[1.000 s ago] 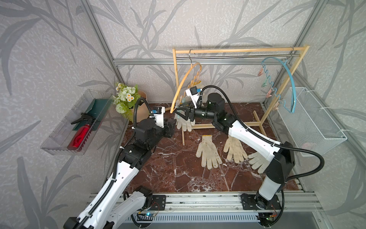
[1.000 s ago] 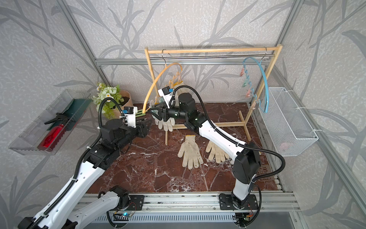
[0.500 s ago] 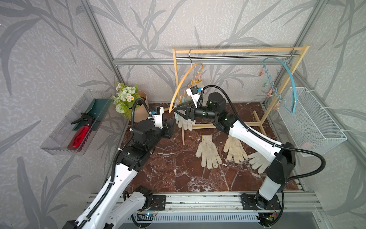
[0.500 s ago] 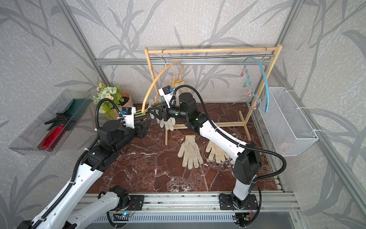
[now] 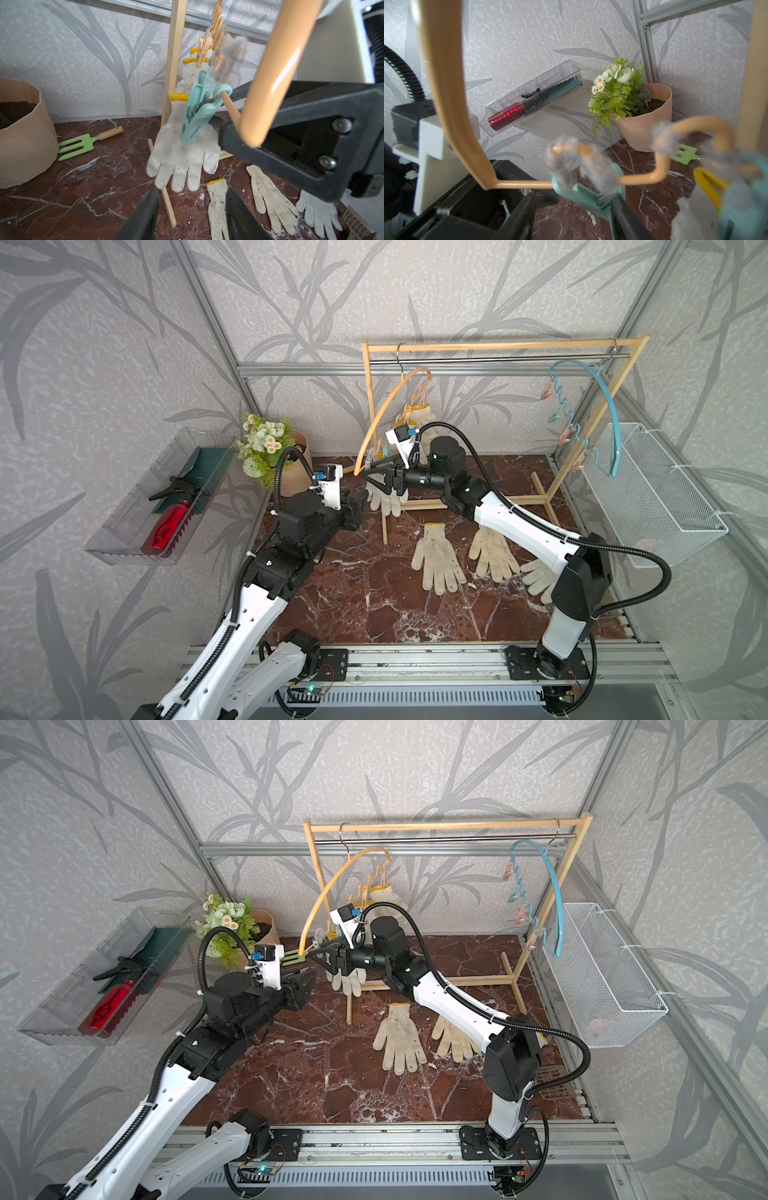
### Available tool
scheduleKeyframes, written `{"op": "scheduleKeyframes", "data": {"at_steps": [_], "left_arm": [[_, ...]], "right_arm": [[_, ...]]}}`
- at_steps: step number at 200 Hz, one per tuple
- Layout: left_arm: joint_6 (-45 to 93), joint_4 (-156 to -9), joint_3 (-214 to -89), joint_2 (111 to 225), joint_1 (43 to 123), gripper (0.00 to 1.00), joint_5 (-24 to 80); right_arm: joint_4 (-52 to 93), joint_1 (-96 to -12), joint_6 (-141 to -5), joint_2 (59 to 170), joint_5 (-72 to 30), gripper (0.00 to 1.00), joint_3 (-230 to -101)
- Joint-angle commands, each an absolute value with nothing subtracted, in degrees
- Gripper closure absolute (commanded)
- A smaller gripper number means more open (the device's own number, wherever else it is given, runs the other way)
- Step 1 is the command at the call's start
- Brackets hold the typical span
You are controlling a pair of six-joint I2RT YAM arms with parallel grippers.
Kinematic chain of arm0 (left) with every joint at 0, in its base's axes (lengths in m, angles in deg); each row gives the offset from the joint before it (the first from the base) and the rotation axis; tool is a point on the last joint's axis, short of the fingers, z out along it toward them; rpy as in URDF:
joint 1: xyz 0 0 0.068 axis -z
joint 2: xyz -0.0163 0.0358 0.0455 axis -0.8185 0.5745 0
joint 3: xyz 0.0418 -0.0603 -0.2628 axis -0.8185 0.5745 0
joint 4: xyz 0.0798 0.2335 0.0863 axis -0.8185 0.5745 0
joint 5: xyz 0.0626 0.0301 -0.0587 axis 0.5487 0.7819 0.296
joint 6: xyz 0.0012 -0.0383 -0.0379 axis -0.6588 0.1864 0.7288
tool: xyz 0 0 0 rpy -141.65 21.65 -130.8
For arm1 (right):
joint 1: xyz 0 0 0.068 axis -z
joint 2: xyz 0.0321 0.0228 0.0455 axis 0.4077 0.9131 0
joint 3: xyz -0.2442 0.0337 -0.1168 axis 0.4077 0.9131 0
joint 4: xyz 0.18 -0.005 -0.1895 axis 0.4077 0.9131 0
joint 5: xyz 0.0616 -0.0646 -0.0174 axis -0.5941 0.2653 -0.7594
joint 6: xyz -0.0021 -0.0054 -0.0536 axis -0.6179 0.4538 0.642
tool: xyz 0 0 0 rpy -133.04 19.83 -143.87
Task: Clip the gloves onto a hanger to dry
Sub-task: Open the clamp at the hanger.
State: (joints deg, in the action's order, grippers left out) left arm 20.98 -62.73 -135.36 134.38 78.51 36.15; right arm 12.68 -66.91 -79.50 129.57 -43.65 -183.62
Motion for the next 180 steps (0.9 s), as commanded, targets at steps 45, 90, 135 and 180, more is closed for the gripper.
{"op": "scheduleKeyframes", "data": {"at_steps": [45,90,135,180], "left_arm": [[20.5,-61.7,-134.8,133.4,78.7,0.48,36.7],[20.6,-61.7,-134.8,133.5,78.7,0.48,36.6],[20.4,-61.7,-134.8,133.5,78.7,0.48,36.6],[20.5,-61.4,-134.5,133.5,78.7,0.48,36.7]], "right_arm": [[13.9,-66.8,-76.2,129.6,-41.3,0.4,-186.1],[13.8,-66.8,-76.8,130.1,-42.6,0.46,-187.4],[13.9,-66.8,-77.0,130.4,-43.0,0.54,-188.0],[13.6,-66.8,-77.2,130.2,-43.1,0.63,-188.0]]}}
